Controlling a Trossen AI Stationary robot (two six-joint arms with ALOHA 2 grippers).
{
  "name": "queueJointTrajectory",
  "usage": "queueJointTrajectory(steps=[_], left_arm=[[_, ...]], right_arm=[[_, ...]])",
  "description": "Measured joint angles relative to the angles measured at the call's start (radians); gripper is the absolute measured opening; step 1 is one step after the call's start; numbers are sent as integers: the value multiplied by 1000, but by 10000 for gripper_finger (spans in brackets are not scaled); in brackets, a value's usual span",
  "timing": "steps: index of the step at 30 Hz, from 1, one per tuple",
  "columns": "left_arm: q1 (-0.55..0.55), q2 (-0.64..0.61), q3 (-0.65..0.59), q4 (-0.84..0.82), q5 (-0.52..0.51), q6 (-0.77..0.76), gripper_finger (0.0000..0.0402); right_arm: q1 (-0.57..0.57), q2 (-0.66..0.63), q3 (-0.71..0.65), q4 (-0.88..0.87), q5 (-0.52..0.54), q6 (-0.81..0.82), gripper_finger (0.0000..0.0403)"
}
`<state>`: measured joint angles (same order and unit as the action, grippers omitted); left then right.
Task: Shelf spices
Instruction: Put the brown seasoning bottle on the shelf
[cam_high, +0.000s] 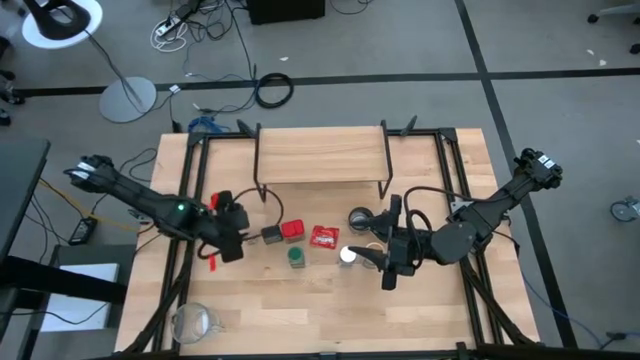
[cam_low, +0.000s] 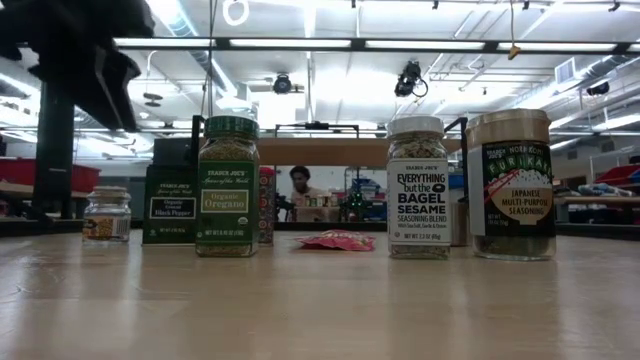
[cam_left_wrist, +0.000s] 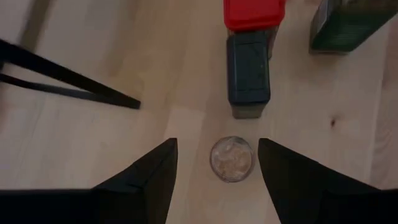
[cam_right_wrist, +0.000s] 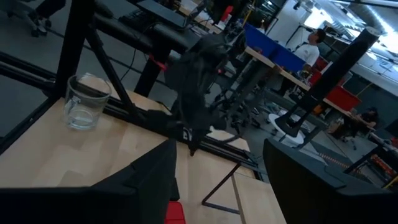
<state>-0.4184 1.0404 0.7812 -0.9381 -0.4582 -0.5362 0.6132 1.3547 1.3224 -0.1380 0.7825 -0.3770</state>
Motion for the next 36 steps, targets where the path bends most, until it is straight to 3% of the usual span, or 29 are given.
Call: queueJointTrajectory(steps=[16, 36], left_arm=[[22, 249, -2, 5, 117, 8, 235], [76, 263, -2, 54, 140, 61, 235]], right_arm=[[0, 0, 0, 12, 0, 9, 240], [0, 0, 0, 14, 0, 9, 240]])
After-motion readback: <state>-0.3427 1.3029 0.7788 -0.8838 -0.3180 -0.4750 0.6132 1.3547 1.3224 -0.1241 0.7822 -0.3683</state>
